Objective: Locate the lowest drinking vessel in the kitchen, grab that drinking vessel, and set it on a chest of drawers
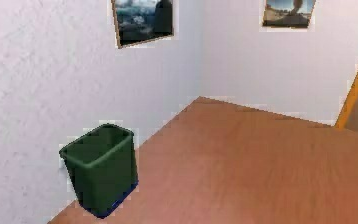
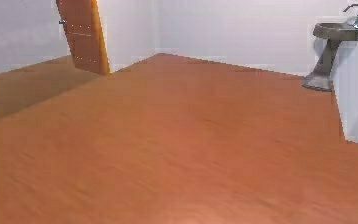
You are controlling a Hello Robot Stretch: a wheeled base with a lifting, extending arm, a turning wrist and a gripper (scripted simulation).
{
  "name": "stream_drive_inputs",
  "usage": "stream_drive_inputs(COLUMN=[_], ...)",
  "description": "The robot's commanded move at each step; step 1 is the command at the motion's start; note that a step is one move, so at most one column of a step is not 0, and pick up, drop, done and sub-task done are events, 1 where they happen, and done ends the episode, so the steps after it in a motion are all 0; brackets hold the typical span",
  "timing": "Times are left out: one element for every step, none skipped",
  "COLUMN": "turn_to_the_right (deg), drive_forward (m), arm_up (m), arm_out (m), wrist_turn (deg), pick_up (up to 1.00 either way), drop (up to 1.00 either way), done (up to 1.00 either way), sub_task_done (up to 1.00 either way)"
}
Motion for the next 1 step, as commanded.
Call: stream_drive_inputs(turn_to_the_right=[45.0], drive_forward=[0.00], arm_up=[0.00], arm_out=[0.00], wrist_turn=[0.0], pick_up=[0.00], drop=[0.00], done=[0.00], sub_task_done=[0.00])
